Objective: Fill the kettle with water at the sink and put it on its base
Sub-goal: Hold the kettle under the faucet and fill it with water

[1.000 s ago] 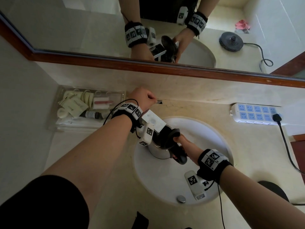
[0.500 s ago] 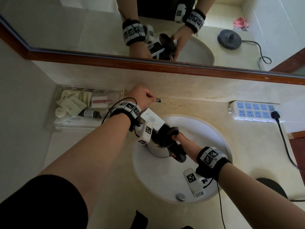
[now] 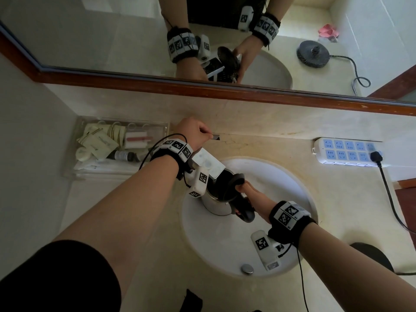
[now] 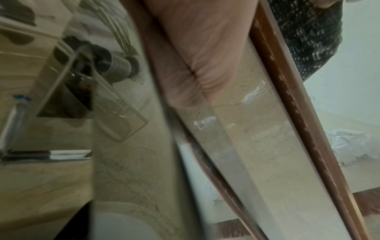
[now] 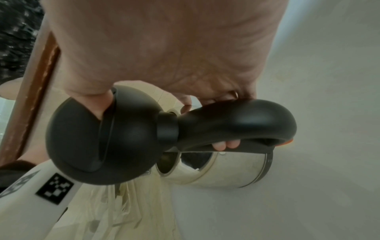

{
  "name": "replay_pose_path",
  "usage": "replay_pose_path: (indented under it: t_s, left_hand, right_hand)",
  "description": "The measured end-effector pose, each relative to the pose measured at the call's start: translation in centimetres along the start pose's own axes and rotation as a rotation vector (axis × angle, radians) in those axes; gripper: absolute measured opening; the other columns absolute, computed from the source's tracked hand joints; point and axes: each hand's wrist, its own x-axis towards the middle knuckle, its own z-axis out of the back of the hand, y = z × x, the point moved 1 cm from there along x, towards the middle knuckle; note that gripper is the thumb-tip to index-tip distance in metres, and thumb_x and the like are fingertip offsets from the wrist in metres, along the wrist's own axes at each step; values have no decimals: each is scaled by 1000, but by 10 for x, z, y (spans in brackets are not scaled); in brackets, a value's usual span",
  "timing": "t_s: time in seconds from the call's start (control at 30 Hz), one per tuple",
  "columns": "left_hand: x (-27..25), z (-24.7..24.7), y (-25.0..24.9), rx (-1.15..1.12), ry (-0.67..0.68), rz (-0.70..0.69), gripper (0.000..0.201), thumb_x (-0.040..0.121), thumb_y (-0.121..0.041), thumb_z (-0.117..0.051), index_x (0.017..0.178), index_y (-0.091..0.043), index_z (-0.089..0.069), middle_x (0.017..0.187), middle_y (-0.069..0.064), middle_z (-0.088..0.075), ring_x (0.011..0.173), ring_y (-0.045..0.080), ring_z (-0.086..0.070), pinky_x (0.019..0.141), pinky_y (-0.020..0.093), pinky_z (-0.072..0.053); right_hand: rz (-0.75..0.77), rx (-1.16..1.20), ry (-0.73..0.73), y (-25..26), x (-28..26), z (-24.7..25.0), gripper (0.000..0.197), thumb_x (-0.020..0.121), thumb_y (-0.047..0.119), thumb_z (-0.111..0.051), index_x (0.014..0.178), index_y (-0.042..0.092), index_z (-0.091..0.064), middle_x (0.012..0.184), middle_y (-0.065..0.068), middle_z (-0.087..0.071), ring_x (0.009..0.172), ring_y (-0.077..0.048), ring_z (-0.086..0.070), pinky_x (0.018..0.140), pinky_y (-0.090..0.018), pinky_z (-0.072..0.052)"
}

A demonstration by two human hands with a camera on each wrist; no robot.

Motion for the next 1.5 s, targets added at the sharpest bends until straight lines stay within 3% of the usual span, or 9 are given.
replay_pose_path:
  t_s: [0.23, 0.37, 0.83, 1.2, 1.37, 1.5]
  left_hand:
    - [1, -1, 0, 13, -10, -12, 8, 84, -23, -74, 90, -21, -79, 63, -20, -59, 61, 0, -57, 66, 20, -46]
    - [1, -1, 1, 20, -11, -14, 8, 84, -23, -74, 89, -20, -79, 63, -20, -59, 63, 2, -57, 68, 22, -47]
    - [5, -2, 4, 37, -10, -22, 8, 83, -26, -74, 89, -23, -79, 64, -20, -60, 62, -3, -56, 59, 15, -40]
    - [3, -2, 3, 27, -3, -18, 8, 84, -26, -74, 90, -24, -79, 68, -16, -65, 62, -1, -59, 60, 18, -45]
    - [3, -1, 3, 25, -14, -19, 8, 83, -24, -74, 89, -23, -79, 63, -21, -60, 60, -5, -56, 55, 12, -39]
    - [4, -2, 3, 31, -17, -14, 9, 83, -26, -75, 89, -23, -80, 70, -14, -67, 62, -4, -57, 57, 12, -40]
  right_hand:
    - [-4, -11, 4, 0, -1, 0, 53, 93, 41, -43, 141, 20, -36, 93, -18, -63, 70, -26, -59, 61, -23, -55]
    - [3, 2, 4, 0, -1, 0, 42, 100, 31, -39, 138, 15, -37, 92, -20, -61, 72, -27, -57, 59, -22, -54]
    - [-11, 6, -9, 0, -2, 1, 43, 101, 31, -39, 142, 20, -35, 93, -20, -63, 76, -28, -59, 57, -19, -54]
    - [-11, -2, -11, -5, 4, 2, 43, 100, 32, -38, 140, 18, -35, 88, -21, -63, 77, -30, -59, 73, -35, -54]
    - [4, -3, -2, -5, 2, 2, 41, 100, 32, -38, 138, 17, -36, 87, -22, -62, 77, -29, -58, 70, -32, -53]
    - [1, -9, 2, -4, 1, 2, 40, 100, 32, -38, 137, 16, -37, 88, -23, -62, 77, -29, -57, 68, -29, -54]
